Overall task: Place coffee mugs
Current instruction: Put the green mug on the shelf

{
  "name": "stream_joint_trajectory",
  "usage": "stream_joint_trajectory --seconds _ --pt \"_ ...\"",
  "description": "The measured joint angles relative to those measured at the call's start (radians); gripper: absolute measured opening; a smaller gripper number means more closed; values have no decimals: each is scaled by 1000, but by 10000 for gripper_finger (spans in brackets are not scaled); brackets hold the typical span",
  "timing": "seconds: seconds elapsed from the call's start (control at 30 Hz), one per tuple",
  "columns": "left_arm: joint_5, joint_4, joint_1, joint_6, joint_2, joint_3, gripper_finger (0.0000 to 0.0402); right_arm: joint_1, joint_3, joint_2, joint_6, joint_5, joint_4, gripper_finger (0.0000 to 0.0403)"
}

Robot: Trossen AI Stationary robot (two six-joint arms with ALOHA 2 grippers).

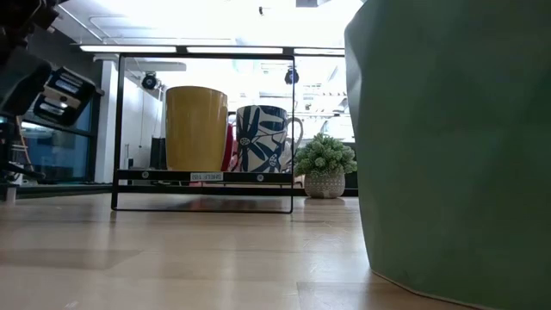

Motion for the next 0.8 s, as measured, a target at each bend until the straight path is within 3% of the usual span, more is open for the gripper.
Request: stream_joint_trajectory --seconds 0.13,0.3,0.5,0.8 --pt "-8 14 0 -1 0 0 106 67 104 162 41 -12 -56 11" --pt "-10 25 1 -1 0 0 106 111 257 352 107 -32 -180 54" --pt "-15 29 1 -1 0 0 106 119 476 528 33 -26 -330 103" --pt "-32 25 1 -1 0 0 106 128 640 724 -23 14 -441 102"
